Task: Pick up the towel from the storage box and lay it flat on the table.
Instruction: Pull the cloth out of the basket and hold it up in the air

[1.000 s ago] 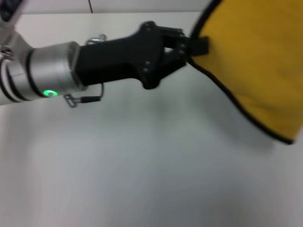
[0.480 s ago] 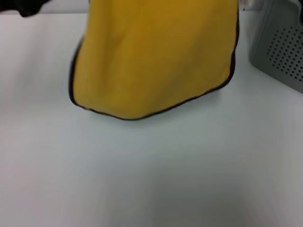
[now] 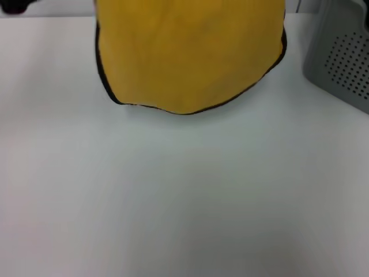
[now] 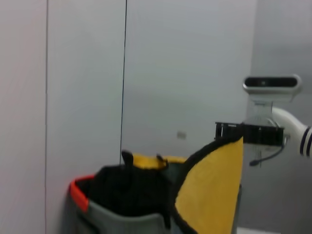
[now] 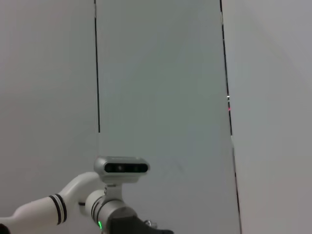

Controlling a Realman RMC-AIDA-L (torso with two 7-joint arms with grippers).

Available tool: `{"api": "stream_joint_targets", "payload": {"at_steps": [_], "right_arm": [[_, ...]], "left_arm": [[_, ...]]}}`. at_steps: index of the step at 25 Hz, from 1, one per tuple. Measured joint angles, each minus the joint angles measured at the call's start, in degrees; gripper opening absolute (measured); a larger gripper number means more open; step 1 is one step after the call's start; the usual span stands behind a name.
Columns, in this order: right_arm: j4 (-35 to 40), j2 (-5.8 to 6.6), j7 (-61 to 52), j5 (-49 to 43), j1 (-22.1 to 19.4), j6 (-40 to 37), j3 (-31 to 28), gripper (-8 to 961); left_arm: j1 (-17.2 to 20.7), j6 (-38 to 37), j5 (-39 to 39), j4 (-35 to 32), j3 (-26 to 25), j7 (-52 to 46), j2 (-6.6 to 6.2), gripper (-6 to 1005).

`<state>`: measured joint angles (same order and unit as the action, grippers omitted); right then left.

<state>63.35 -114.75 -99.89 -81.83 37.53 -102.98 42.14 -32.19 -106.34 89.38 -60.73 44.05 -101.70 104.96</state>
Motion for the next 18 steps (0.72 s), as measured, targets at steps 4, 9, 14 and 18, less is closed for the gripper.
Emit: {"api": "stream_joint_targets", "payload": {"at_steps": [4,9,14,18], "right_arm": [[-0.5,-0.31,0.2,0.2,-1.9,0.9,0.2,12],[-4.4,0.69,4.2,-0.7,0.2,3.9,0.2,12],[-5.8,0.17,8.4,-3.3,1.8,5.3,0.8,12],[-2.9,-0.56,7.6,-4.0,-1.4,4.2,5.7,12]], "left_arm": [[2.3,0.1,1.4,-6.2,-0.4,-1.9,0.34,15],[-0.8,4.4,5.4,-4.1,-0.4,-1.4,0.5,14],[-4.6,7.9,7.2,0.3,-0.3,1.2,0.84,14],[-4.2,3.6,7.6,-0.5,0.3,0.5,0.61,14]]}}
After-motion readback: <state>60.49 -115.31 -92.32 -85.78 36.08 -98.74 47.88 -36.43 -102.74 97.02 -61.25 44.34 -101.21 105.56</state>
